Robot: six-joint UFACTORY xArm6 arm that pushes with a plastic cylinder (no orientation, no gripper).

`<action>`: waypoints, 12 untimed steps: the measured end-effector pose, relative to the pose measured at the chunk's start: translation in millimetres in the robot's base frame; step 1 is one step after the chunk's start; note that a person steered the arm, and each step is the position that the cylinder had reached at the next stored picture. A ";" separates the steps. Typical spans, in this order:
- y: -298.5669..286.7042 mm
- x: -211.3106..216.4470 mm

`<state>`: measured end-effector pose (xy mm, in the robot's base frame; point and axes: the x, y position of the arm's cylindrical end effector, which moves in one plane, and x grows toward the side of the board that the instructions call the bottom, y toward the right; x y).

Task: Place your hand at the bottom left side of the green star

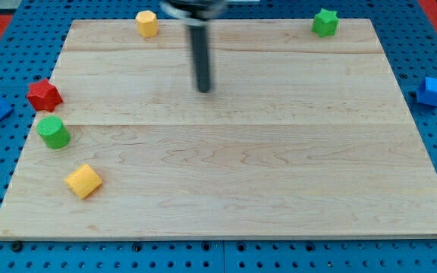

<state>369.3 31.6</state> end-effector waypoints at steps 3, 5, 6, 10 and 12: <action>-29.4 13.2; -254.4 74.2; -158.0 35.4; -186.2 -63.3; -138.7 64.8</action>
<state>434.0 -107.1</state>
